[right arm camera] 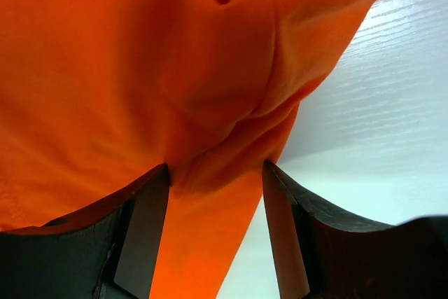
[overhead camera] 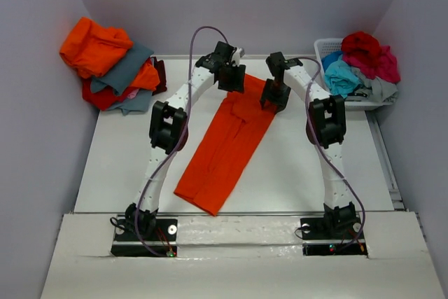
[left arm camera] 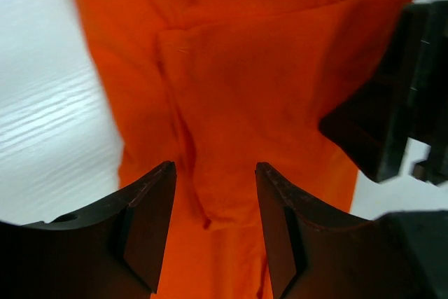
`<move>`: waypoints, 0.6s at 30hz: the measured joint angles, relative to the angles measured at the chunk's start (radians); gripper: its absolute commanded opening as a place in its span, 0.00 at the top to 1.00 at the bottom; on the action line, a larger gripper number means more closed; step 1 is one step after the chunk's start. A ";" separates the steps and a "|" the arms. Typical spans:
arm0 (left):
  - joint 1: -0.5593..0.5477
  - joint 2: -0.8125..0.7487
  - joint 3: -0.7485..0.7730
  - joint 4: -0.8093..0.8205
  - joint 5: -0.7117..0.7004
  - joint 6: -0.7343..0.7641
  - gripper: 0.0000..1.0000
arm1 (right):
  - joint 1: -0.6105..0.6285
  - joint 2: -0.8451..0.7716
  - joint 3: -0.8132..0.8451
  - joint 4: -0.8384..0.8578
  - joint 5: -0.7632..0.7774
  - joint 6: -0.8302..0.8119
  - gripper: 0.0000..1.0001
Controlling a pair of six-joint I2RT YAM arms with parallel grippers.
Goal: Fold and stack the t-shirts
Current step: Fold the tshirt
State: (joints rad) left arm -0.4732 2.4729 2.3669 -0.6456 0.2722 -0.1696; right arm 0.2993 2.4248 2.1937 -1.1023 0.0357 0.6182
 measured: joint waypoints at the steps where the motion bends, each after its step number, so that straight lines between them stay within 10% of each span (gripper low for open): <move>1: -0.009 0.000 0.000 0.000 0.023 0.003 0.39 | -0.002 0.008 0.000 0.000 0.000 0.004 0.39; 18: -0.042 0.095 -0.038 0.035 0.090 -0.015 0.38 | -0.014 0.038 0.058 -0.024 -0.013 0.010 0.38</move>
State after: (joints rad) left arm -0.5148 2.5679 2.3287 -0.6102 0.3622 -0.1848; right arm 0.2855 2.4626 2.2513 -1.1267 0.0223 0.6281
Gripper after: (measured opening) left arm 0.616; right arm 0.615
